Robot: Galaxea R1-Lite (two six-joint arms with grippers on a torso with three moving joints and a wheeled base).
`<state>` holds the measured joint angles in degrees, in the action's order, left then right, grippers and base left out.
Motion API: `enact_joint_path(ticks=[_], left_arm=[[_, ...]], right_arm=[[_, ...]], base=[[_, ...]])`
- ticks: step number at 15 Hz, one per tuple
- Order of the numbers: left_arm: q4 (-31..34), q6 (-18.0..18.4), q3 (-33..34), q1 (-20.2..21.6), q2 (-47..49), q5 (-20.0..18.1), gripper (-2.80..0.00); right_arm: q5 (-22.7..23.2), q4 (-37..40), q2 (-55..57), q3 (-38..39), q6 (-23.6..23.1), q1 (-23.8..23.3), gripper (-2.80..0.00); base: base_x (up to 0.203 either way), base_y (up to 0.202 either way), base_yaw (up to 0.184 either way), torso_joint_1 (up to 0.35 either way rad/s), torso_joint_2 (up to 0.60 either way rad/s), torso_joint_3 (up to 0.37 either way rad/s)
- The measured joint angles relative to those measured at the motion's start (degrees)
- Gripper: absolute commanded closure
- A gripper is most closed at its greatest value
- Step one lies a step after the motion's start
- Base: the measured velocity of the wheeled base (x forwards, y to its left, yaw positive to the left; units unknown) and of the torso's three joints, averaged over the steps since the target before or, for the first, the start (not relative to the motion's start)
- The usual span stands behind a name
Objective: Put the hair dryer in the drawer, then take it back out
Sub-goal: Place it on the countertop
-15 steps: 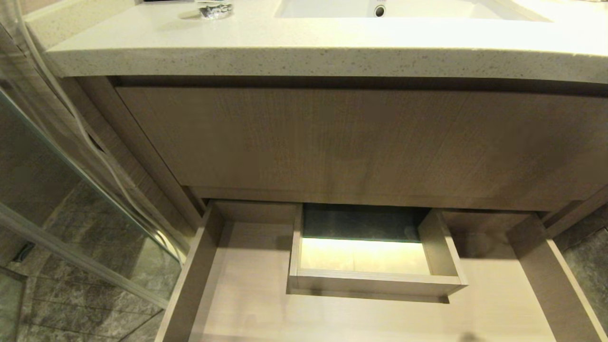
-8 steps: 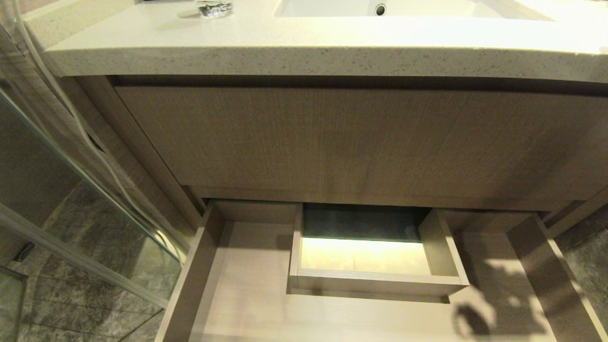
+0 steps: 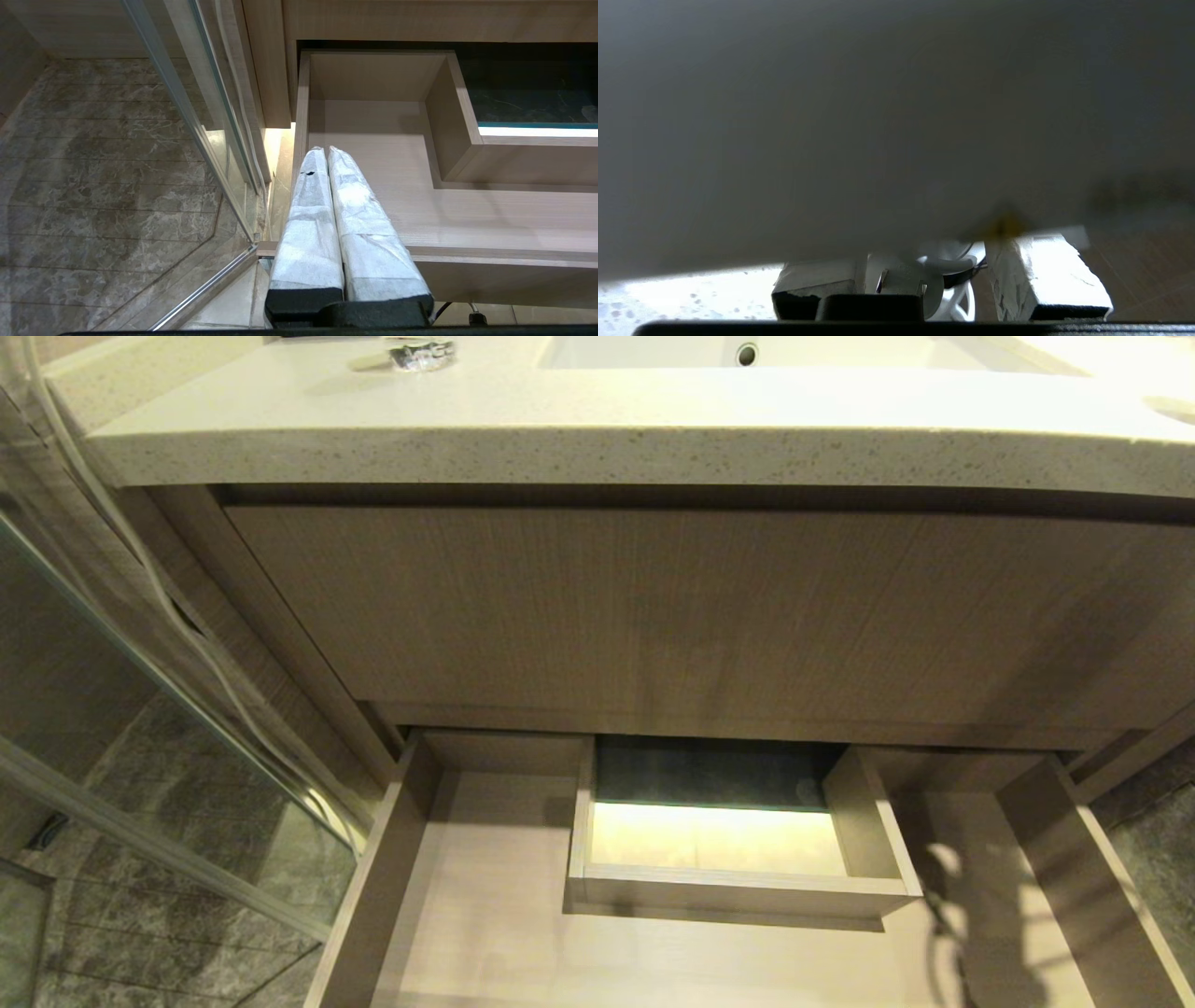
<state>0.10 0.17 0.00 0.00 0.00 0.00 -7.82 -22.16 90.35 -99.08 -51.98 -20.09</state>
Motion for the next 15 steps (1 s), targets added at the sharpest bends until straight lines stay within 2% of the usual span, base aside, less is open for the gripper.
enact_joint_path(ticks=[6,15], left_arm=[[-0.02,0.01,0.0,0.0,0.0,0.0,0.0],[0.0,-0.02,0.0,0.0,0.0,0.0,0.0]], right_arm=[[0.28,-1.59,1.48,6.61,-0.2,0.61,0.0],[0.12,-1.02,4.6,5.14,-0.13,1.16,0.0]], base=[[0.0,0.0,0.0,0.0,0.0,0.0],[0.0,0.0,0.0,0.0,0.0,0.0]])
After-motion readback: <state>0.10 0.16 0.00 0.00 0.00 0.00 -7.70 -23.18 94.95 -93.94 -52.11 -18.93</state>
